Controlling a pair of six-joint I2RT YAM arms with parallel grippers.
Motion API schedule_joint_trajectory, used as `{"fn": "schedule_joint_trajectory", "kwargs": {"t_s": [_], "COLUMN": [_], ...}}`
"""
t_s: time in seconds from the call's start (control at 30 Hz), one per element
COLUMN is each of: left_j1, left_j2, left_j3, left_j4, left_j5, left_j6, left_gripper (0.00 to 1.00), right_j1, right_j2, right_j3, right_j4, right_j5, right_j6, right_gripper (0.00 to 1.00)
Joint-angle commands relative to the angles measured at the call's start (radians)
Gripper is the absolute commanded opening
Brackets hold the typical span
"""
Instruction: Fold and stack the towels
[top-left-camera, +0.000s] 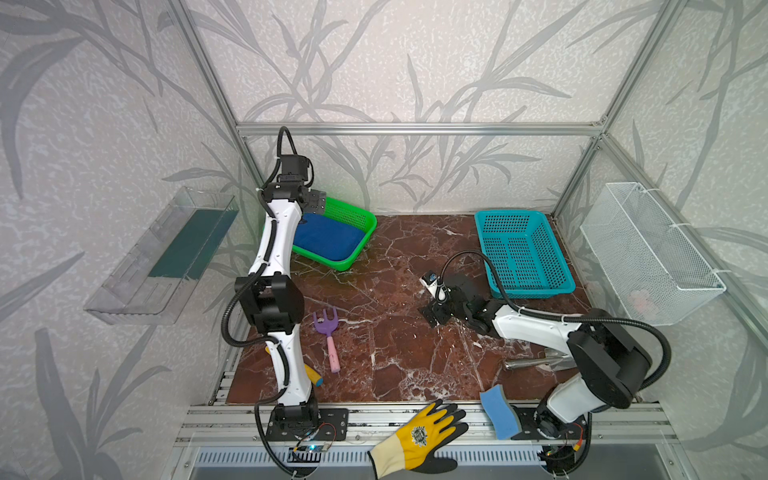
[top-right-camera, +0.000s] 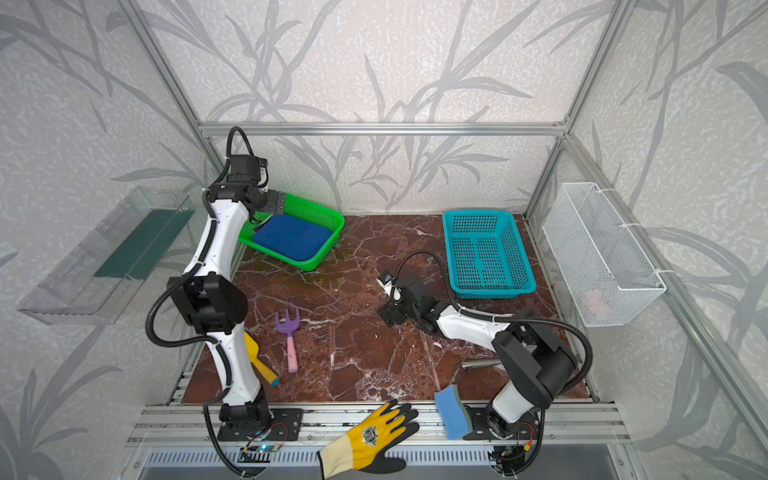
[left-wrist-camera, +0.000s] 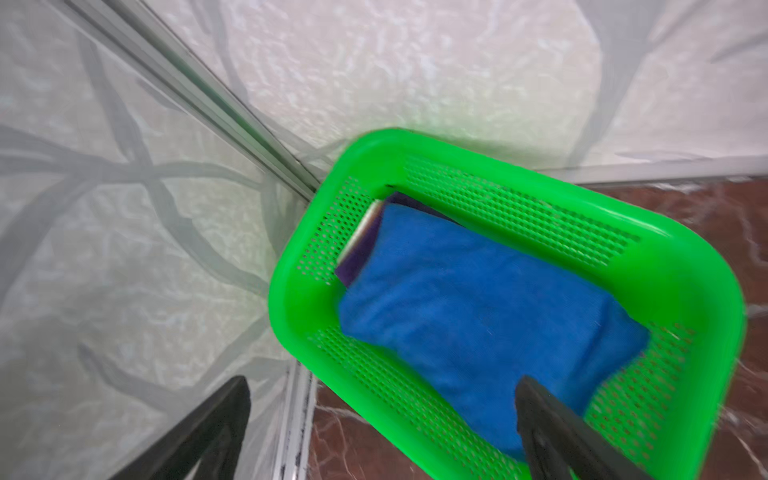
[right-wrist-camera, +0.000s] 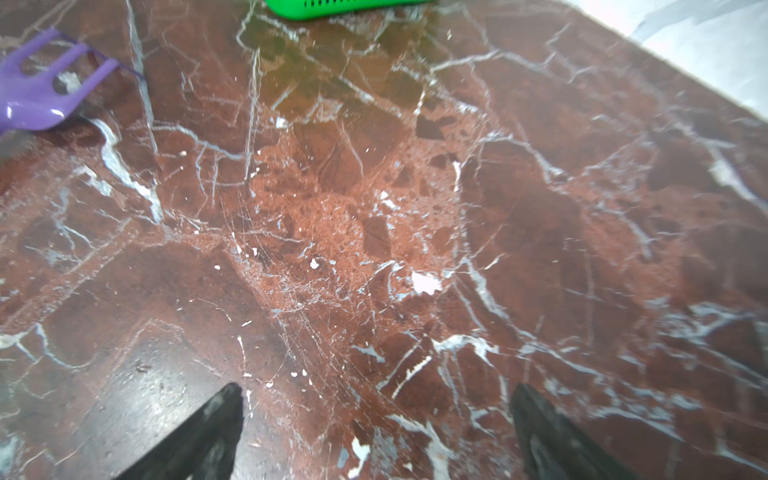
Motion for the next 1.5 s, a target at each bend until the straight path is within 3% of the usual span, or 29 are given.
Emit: {"fn": "schedule_joint_trajectory", "kwargs": {"t_s": [0.0,0.23,0.5,0.67,0.9,1.0,1.13,1.3,1.4,1.47], "left_j1": [-0.057,-0.169,-0.180,-0.182,-0.182,-0.182,-0.181,-0.170,-0.145,-0.131], "left_j2": [-0.138,-0.550,-0.863,-0.859,-0.788,-0.770,-0.759,-0.713,-0.630,-0.606], "left_j3": [-0.217,-0.842,-1.250,-1.358,-1.453,-1.491,-1.573,-1.657,-1.683,-1.650], "left_j4": [0.070,0.413,0.589,0.601,0.692,0.777,0.966,1.230,1.360,1.323], "left_j5": [0.054,0.061,-0.033,-0.125,-0.135,-0.114,-0.179,-0.180,-0.150,-0.140], "left_j6": [-0.050,-0.129,-0.227,-0.284,-0.272,-0.243,-0.233,-0.205,-0.206,-0.217], "left_gripper": [0.99,0.99,0.99,0.99,0.99,0.99,0.99,0.99,0.99,0.99], "right_j1": [0.004,-0.029,-0.220,-0.370,-0.445,-0.496,-0.570,-0.592,-0.596,-0.600], "right_j2": [-0.099,-0.260,-0.522,-0.606,-0.584,-0.551,-0.464,-0.311,-0.247,-0.218], "right_j3": [-0.021,-0.052,-0.185,-0.224,-0.285,-0.325,-0.375,-0.406,-0.369,-0.381], "right_j4": [-0.050,-0.221,-0.331,-0.403,-0.317,-0.209,-0.024,0.234,0.275,0.363], "right_j5": [0.069,0.154,0.129,0.084,0.115,0.089,0.062,0.054,0.019,0.014], "right_j6": [-0.017,0.000,0.051,0.071,0.047,0.028,0.019,-0.023,-0.037,-0.043], "right_gripper": [0.99,0.99,0.99,0.99,0.99,0.99,0.99,0.99,0.99,0.99]}}
